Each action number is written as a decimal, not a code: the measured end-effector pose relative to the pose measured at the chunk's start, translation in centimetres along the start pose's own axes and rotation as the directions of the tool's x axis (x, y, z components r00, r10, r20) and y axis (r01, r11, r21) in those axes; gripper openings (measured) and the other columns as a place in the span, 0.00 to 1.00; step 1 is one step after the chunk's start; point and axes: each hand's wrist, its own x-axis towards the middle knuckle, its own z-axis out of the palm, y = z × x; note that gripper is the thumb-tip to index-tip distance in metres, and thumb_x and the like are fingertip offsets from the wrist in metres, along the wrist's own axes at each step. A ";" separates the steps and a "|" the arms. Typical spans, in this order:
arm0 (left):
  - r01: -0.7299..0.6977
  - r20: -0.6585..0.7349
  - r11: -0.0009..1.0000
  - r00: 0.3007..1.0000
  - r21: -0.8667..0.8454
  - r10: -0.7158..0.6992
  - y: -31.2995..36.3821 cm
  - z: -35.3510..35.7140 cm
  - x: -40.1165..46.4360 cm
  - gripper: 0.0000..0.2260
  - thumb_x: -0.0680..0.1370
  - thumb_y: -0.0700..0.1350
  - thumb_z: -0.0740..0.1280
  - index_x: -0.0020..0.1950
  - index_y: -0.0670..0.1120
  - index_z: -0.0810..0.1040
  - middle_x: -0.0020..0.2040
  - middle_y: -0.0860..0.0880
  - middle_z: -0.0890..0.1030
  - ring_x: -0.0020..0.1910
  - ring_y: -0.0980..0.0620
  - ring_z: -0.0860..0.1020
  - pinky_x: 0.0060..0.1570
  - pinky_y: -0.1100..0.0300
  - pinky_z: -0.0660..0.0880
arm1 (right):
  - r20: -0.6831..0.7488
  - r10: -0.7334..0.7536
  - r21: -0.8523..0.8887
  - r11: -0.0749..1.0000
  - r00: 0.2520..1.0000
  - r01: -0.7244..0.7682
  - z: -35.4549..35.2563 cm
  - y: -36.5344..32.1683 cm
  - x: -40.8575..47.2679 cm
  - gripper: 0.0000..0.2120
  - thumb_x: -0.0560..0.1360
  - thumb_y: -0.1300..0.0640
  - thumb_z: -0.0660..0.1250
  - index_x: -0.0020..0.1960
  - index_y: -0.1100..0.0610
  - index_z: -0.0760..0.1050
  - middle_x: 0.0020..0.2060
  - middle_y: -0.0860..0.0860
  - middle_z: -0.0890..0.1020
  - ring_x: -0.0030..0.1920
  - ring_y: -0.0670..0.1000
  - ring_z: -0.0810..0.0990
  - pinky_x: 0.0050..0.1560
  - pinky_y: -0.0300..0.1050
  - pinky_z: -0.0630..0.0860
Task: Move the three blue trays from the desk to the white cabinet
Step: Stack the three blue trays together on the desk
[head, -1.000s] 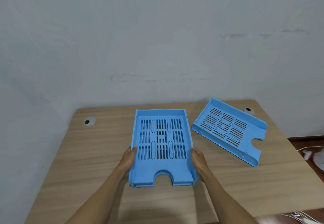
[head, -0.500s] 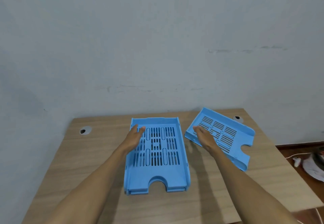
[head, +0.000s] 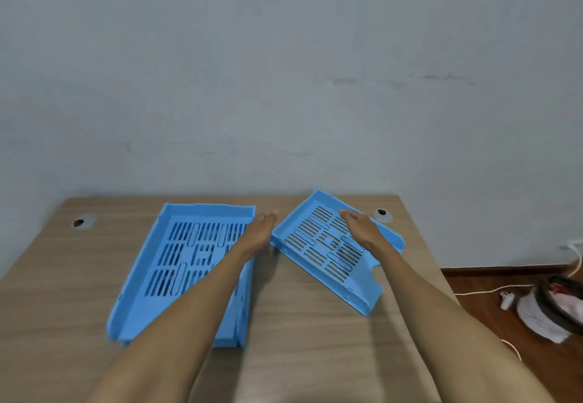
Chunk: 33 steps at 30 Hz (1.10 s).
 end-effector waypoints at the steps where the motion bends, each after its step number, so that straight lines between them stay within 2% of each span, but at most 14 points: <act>1: 0.030 -0.028 1.000 0.999 -0.011 -0.030 0.0 2.0 0.1 0.25 0.84 0.54 0.52 0.75 0.40 0.64 0.76 0.40 0.65 0.76 0.43 0.62 0.75 0.49 0.58 | 0.009 -0.001 -0.005 1.000 1.000 0.001 -1.1 0.9 0.5 0.24 0.82 0.43 0.56 0.73 0.53 0.70 0.73 0.53 0.71 0.73 0.56 0.69 0.71 0.55 0.65; 4: 0.091 -0.116 0.993 0.988 -0.070 -0.099 -0.3 7.2 0.0 0.24 0.84 0.52 0.54 0.73 0.37 0.66 0.73 0.38 0.70 0.72 0.41 0.67 0.68 0.52 0.65 | 0.004 0.009 -0.013 1.000 1.000 -0.009 -3.9 3.5 2.0 0.22 0.81 0.46 0.57 0.71 0.55 0.73 0.72 0.54 0.73 0.71 0.56 0.71 0.70 0.50 0.66; 6: 0.060 -0.161 0.986 0.983 -0.157 -0.085 -0.5 10.2 -0.2 0.19 0.84 0.48 0.56 0.70 0.38 0.70 0.68 0.41 0.75 0.69 0.42 0.72 0.63 0.55 0.69 | -0.010 0.031 -0.035 0.999 0.999 -0.031 -5.5 5.2 3.1 0.22 0.81 0.46 0.58 0.70 0.56 0.73 0.70 0.55 0.75 0.70 0.56 0.71 0.67 0.48 0.66; 8: 0.039 -0.210 0.974 0.974 -0.223 -0.087 -0.9 13.1 -0.6 0.16 0.84 0.44 0.57 0.69 0.40 0.71 0.68 0.43 0.76 0.69 0.43 0.73 0.67 0.52 0.69 | -0.011 0.043 -0.066 0.997 0.999 -0.044 -7.1 6.9 4.3 0.24 0.82 0.45 0.57 0.72 0.57 0.71 0.73 0.55 0.72 0.73 0.56 0.69 0.70 0.48 0.64; 10: 0.089 -0.267 0.969 0.952 -0.229 -0.151 -1.4 15.6 -0.8 0.17 0.83 0.45 0.59 0.70 0.41 0.70 0.69 0.42 0.75 0.69 0.43 0.72 0.68 0.51 0.69 | -0.013 0.054 -0.089 0.994 0.998 -0.055 -8.5 8.2 5.8 0.24 0.82 0.45 0.57 0.72 0.57 0.71 0.73 0.55 0.72 0.74 0.56 0.68 0.71 0.48 0.62; 13: 0.185 -0.317 0.949 0.911 -0.256 -0.264 -2.5 19.0 -1.2 0.15 0.82 0.46 0.61 0.66 0.41 0.69 0.65 0.40 0.78 0.65 0.41 0.75 0.62 0.51 0.71 | -0.041 0.038 -0.089 0.995 0.998 -0.041 -9.8 8.7 8.1 0.20 0.81 0.49 0.58 0.66 0.58 0.76 0.68 0.56 0.77 0.70 0.58 0.72 0.68 0.47 0.65; 17: 0.183 -0.358 0.937 0.888 -0.297 -0.287 -3.4 21.9 -1.2 0.11 0.81 0.47 0.62 0.60 0.42 0.70 0.61 0.42 0.80 0.61 0.42 0.77 0.56 0.57 0.71 | -0.017 0.037 -0.100 0.994 0.999 -0.038 -10.6 9.5 10.8 0.24 0.81 0.47 0.58 0.73 0.57 0.69 0.73 0.56 0.72 0.73 0.56 0.68 0.71 0.47 0.62; 21: 0.148 -0.393 0.932 0.876 -0.330 -0.278 -3.3 23.8 -1.1 0.13 0.81 0.47 0.63 0.63 0.45 0.69 0.62 0.45 0.79 0.60 0.45 0.77 0.57 0.55 0.72 | 0.046 0.106 -0.213 0.973 0.993 -0.094 -10.4 11.7 13.1 0.25 0.81 0.43 0.55 0.73 0.55 0.68 0.74 0.57 0.70 0.73 0.59 0.67 0.65 0.47 0.64; 25: 0.136 -0.410 0.926 0.867 -0.351 -0.283 -3.2 25.1 -1.1 0.15 0.81 0.45 0.62 0.67 0.46 0.68 0.64 0.45 0.77 0.62 0.47 0.76 0.59 0.56 0.71 | 0.121 0.216 -0.324 0.931 0.969 -0.167 -9.7 13.6 14.4 0.31 0.80 0.40 0.52 0.77 0.56 0.62 0.75 0.58 0.68 0.72 0.61 0.67 0.65 0.51 0.65; 28: 0.104 -0.417 0.939 0.876 -0.328 -0.243 -3.0 25.9 -1.2 0.18 0.82 0.42 0.58 0.73 0.48 0.64 0.67 0.47 0.73 0.65 0.49 0.73 0.67 0.52 0.69 | 0.151 0.210 -0.343 0.928 0.966 -0.149 -9.1 14.6 14.8 0.28 0.81 0.39 0.52 0.71 0.57 0.69 0.68 0.58 0.74 0.66 0.59 0.73 0.58 0.50 0.69; 30: 0.115 -0.418 0.938 0.873 -0.326 -0.252 -2.8 26.0 -0.9 0.18 0.83 0.39 0.55 0.73 0.46 0.63 0.67 0.45 0.74 0.65 0.46 0.74 0.68 0.48 0.70 | 0.143 0.188 -0.333 0.934 0.972 -0.131 -8.9 15.0 14.8 0.24 0.81 0.41 0.52 0.62 0.57 0.74 0.60 0.56 0.77 0.57 0.58 0.76 0.51 0.48 0.69; 31: 0.127 -0.424 0.935 0.865 -0.331 -0.267 -2.7 25.8 -0.7 0.18 0.82 0.38 0.54 0.73 0.45 0.64 0.65 0.44 0.75 0.62 0.45 0.76 0.65 0.48 0.72 | 0.135 0.177 -0.334 0.934 0.975 -0.123 -8.8 15.0 14.8 0.22 0.81 0.42 0.52 0.56 0.57 0.74 0.55 0.56 0.78 0.53 0.57 0.76 0.48 0.48 0.69; 33: 0.150 -0.442 0.929 0.846 -0.338 -0.298 -2.3 25.4 -0.3 0.17 0.82 0.37 0.53 0.71 0.44 0.65 0.59 0.43 0.79 0.52 0.46 0.80 0.53 0.53 0.77 | 0.115 0.165 -0.335 0.935 0.980 -0.118 -9.0 14.9 14.3 0.20 0.81 0.44 0.53 0.46 0.59 0.72 0.45 0.56 0.77 0.44 0.55 0.75 0.43 0.49 0.68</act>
